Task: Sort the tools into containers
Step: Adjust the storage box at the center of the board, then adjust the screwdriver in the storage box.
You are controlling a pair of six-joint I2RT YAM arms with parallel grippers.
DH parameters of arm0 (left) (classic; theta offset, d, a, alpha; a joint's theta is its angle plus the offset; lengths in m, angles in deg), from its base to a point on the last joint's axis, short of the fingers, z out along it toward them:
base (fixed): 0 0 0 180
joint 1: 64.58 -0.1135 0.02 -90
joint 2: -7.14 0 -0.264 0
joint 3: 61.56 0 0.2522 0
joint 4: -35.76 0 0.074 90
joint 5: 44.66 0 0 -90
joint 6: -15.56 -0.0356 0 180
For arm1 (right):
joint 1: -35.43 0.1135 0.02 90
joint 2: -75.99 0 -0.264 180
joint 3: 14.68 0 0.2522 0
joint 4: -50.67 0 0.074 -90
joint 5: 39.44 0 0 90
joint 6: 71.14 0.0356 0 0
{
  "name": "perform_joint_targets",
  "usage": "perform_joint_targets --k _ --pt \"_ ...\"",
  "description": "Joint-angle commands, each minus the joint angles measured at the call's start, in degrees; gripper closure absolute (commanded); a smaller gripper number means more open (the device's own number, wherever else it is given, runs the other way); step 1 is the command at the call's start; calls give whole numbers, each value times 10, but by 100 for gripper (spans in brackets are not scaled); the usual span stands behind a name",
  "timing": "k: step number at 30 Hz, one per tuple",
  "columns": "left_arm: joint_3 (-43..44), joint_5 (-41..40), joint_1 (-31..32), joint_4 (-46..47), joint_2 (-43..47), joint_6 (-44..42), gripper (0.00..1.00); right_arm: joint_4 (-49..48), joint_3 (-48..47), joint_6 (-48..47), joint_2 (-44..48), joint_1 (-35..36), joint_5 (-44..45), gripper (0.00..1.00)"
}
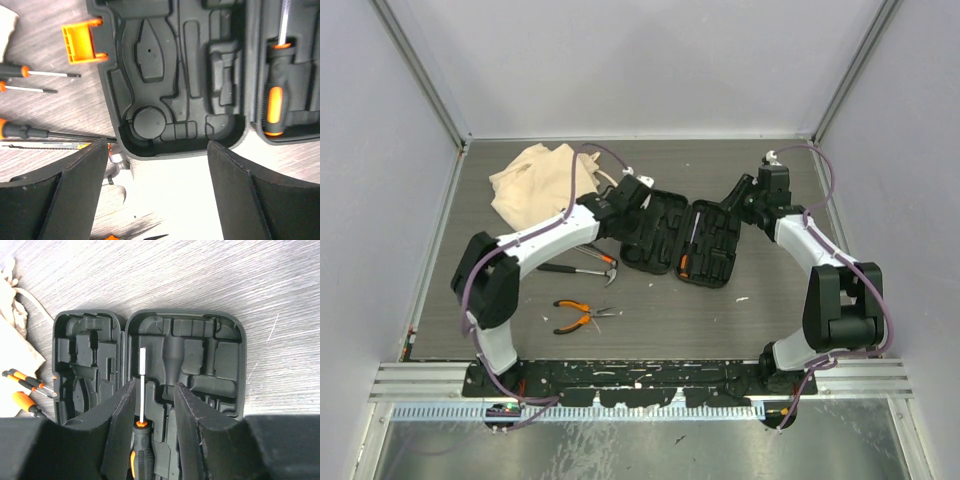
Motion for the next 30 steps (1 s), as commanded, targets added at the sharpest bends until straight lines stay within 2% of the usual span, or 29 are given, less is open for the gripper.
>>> perform_joint_targets --k 1,11,19,30 --pt "14 24 -6 30 63 -7 18 -39 -5 20 28 -2 -14 57" --pt "77 85 -3 43 39 28 27 -23 -19 40 18 -2 -31 57" --pt "138 89 37 42 -12 43 29 -12 -17 55 18 -3 -5 57" --pt "182 91 87 37 -91 72 44 -19 -16 70 -1 -7 -36 61"
